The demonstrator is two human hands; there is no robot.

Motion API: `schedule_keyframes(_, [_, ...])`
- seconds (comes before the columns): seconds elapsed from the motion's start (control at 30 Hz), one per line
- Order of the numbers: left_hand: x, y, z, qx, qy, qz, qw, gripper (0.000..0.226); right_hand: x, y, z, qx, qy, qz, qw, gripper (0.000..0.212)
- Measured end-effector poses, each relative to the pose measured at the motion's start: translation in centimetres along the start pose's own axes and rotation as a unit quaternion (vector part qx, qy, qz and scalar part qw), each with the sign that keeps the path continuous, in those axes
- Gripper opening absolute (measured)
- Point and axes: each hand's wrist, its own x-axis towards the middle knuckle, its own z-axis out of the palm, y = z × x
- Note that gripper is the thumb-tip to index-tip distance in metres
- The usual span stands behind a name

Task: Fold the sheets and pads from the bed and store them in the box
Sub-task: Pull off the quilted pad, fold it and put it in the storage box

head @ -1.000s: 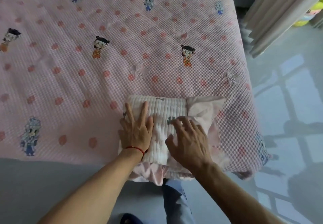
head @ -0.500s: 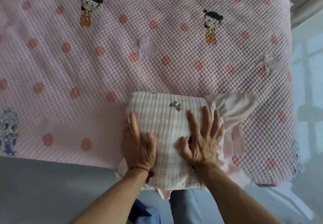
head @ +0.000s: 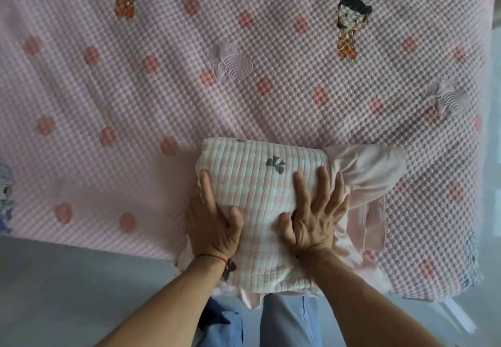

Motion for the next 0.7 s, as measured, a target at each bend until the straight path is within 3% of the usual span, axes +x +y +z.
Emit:
schedule_keyframes(0.17, [-0.5,0.6,-1.6,-0.088,-0.008,-0.068,0.994,0.085,-0.3,0.0,-1.4,0.018,0.003,-0.011,1.000,0.081])
schedule_keyframes(0.27, [-0.1,1.6,-4.1,-0.161,-0.090,-0.109,0.977,0.072,-0.6,-0.8,-3.3,0.083,-0.006,0.020,0.996,0.087])
schedule_keyframes(0.33, [0.3,2.3,-6.5,-0.183,-0.182,-0.142,0.956,0.067,-0.9,-1.2,-5.3,0.145,0.005,0.083,0.986,0.098])
schedule_keyframes(0.43, [0.5,3.2,-9.0,-0.182,-0.273,-0.196,0.924,0.084,-2.5,-1.4,-9.2,0.214,-0.061,0.244,0.944,0.109])
schedule_keyframes(0.5, [0.0,4.1,-9.9,-0.188,-0.316,-0.209,0.906,0.058,-3.5,0.0,-10.3,0.273,-0.106,0.316,0.903,0.119])
schedule_keyframes(0.6, [-2.0,5.7,-10.9,-0.249,-0.321,-0.206,0.890,0.040,-3.0,1.6,-11.6,0.347,-0.171,0.313,0.867,0.119])
schedule_keyframes(0.7, [-5.2,6.4,-12.4,-0.293,-0.267,-0.216,0.892,0.060,-1.7,1.2,-13.3,0.394,-0.226,0.278,0.846,0.113])
